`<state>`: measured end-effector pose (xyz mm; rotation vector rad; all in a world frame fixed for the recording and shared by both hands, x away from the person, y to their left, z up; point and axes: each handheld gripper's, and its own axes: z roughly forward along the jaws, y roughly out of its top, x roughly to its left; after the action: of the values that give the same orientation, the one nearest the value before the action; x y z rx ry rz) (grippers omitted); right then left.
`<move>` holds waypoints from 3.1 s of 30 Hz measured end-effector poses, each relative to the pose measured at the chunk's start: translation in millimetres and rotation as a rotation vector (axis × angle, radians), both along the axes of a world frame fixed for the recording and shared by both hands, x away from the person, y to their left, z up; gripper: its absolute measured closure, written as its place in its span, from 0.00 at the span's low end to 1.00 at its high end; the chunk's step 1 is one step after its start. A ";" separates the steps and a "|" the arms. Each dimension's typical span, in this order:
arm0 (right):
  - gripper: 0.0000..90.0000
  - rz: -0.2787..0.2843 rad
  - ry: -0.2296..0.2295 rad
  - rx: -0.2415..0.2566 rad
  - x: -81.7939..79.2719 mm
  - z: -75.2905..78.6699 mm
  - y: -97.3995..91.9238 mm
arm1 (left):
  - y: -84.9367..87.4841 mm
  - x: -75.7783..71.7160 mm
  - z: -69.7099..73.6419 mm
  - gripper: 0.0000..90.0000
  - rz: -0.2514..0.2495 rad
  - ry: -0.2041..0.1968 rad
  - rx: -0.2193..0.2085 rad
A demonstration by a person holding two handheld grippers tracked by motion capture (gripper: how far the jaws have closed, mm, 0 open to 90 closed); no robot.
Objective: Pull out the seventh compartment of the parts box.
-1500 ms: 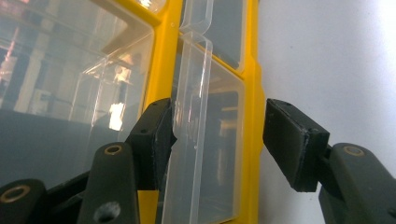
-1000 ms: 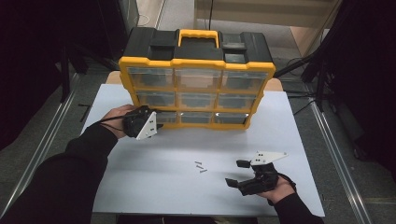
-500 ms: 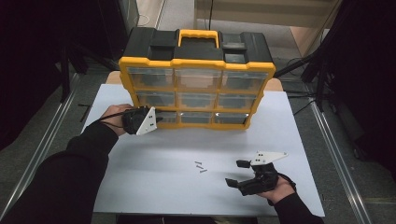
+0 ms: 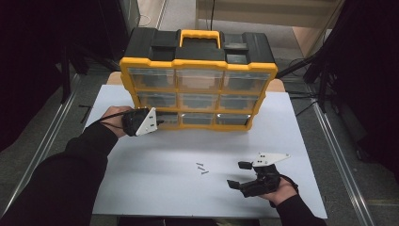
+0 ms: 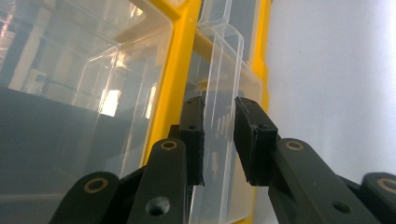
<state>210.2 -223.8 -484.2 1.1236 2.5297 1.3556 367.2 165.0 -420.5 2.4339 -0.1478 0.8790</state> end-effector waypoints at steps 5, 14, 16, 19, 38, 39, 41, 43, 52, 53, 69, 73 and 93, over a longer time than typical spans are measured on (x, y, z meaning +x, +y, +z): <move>0.20 0.001 0.002 0.000 0.1 -0.1 0.2 | 1.4 0.2 2.0 0.82 -0.001 0.054 -0.029; 0.20 0.000 0.006 0.000 -0.1 -0.1 0.6 | 1.4 -2.3 4.0 0.82 -0.002 0.073 -0.025; 0.20 0.000 0.006 -0.001 0.0 -0.2 0.6 | 1.4 -3.2 4.4 0.82 -0.003 0.078 -0.021; 0.20 0.000 0.007 0.000 0.1 -0.4 0.7 | 1.2 -4.1 4.9 0.82 -0.004 0.081 -0.017; 0.20 0.001 0.009 0.000 0.3 -0.5 0.6 | 2.4 -9.7 6.8 0.83 -0.013 0.104 -0.014; 0.20 0.000 0.010 0.000 0.2 -0.5 0.7 | 2.6 -10.2 6.8 0.83 -0.014 0.106 -0.013; 0.20 0.001 0.009 0.000 0.3 -0.6 0.7 | 2.7 -10.9 6.3 0.83 -0.012 0.114 -0.023; 0.20 0.001 0.009 -0.001 0.4 -0.6 0.7 | 2.8 -11.4 6.8 0.83 -0.009 0.120 -0.024; 0.20 0.001 0.009 -0.002 0.3 -0.6 0.7 | 4.2 -15.0 6.6 0.83 -0.013 0.127 -0.034; 0.20 0.001 0.008 -0.003 0.3 -0.6 0.6 | 4.5 -15.1 6.7 0.83 -0.013 0.128 -0.034; 0.20 0.000 0.007 -0.002 0.1 -0.6 0.6 | 4.6 -21.0 8.4 0.83 -0.015 0.146 -0.025; 0.20 0.000 0.007 -0.003 0.2 -0.6 0.5 | 5.3 -22.8 7.9 0.83 -0.015 0.153 -0.034; 0.20 0.000 0.008 -0.005 0.3 -0.7 0.7 | 7.3 -32.4 8.8 0.83 -0.016 0.166 -0.037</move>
<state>210.5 -223.1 -484.9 1.1298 2.5370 1.3476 334.8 172.3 -411.7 2.4543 -0.0894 0.6634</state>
